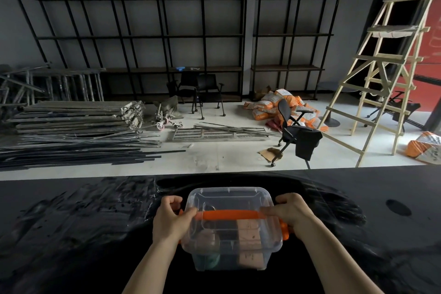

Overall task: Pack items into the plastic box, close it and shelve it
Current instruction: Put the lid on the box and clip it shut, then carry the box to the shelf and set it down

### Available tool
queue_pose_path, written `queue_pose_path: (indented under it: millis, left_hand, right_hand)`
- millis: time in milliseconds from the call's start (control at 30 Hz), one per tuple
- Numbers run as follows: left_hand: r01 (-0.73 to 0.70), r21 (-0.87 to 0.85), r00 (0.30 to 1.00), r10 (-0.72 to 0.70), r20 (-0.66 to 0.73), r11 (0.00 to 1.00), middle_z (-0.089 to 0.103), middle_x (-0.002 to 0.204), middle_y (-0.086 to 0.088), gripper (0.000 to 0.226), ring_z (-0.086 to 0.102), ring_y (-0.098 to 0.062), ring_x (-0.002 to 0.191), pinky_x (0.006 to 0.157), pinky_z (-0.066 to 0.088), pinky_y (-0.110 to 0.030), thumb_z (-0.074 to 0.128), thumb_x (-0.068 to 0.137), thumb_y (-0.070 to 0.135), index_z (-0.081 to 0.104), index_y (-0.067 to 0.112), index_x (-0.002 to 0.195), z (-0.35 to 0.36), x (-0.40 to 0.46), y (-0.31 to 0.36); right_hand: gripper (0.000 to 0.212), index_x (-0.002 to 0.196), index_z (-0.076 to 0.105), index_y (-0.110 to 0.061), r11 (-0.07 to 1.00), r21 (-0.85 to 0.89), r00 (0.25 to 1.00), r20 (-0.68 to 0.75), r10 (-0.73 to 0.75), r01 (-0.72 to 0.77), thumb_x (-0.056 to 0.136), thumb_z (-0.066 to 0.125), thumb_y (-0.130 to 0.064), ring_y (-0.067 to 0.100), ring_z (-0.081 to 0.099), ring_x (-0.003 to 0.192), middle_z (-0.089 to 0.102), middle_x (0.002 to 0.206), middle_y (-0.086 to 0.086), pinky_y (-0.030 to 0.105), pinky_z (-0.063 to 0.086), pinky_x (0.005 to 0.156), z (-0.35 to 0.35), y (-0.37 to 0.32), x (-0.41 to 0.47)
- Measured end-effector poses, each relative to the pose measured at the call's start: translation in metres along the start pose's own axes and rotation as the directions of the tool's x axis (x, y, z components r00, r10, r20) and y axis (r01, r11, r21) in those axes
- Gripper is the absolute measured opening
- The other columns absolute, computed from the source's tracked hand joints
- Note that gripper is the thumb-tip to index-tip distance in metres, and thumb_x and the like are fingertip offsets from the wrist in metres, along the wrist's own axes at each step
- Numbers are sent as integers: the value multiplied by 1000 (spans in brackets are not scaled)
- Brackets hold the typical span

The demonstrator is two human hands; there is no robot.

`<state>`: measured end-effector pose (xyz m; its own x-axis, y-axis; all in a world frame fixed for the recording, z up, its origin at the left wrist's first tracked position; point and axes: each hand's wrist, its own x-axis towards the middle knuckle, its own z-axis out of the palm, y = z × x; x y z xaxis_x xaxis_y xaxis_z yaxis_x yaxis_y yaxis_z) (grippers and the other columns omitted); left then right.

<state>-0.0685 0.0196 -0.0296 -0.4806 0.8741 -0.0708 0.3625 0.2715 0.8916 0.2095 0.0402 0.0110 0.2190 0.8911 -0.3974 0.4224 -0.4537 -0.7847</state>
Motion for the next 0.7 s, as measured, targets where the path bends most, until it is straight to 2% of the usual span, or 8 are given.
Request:
queue_pose_path:
  millis: [67,133,233,367,533,633,700]
  left_hand:
    - [75,12,997,-76,19,997,61,112,1,60,61,-21,102,84,47,-34,82,66,39,57,21,117,4,7,-1]
    - [164,-7,985,-164,55,986,61,121,-6,72,60,-24,106,83,45,-33,80,66,45,54,18,127,6,11,-1]
    - [191,18,980,-191,52,982,65,119,-7,74,62,-26,106,85,47,-34,79,66,50,58,15,128,6,12,-1]
    - [0,209,995,21,-98,978,73,99,7,49,67,-19,96,86,53,-37,75,71,50,66,25,113,6,5,6]
    - [-156,249,968,197,-152,956,71,85,17,25,67,-13,84,73,49,-31,65,82,53,66,34,98,8,-10,10]
    - [-212,309,945,274,-176,927,72,89,15,16,67,-14,88,73,45,-29,66,85,44,66,33,97,9,-14,12]
    - [-228,327,940,295,-170,917,72,91,14,16,67,-14,92,76,46,-29,66,86,40,65,31,99,10,-17,14]
  right_hand:
    - [76,124,64,-13,1000,14,998,-55,6,-5,57,95,-32,27,66,103,66,122,10,32,51,75,4,0,5]
    - [88,135,59,-15,1000,16,994,-113,-12,14,57,95,-34,26,65,105,65,126,9,31,51,76,6,1,6]
    - [81,133,59,-20,995,37,980,-177,-86,94,60,94,-30,21,63,94,67,111,2,32,51,73,12,5,4]
    - [63,126,62,-26,972,-80,923,-307,-234,220,69,88,-28,16,55,83,66,92,-6,29,41,69,24,9,-4]
    - [49,123,62,-28,951,-162,882,-358,-305,263,78,82,-24,17,50,83,75,102,-2,32,37,68,34,11,-10]
    - [43,122,62,-28,942,-211,875,-363,-322,259,82,78,-25,22,56,86,74,106,2,32,36,65,38,9,-13]
    - [42,124,62,-27,938,-224,869,-366,-333,265,84,76,-29,27,63,98,74,109,2,31,36,69,39,10,-16]
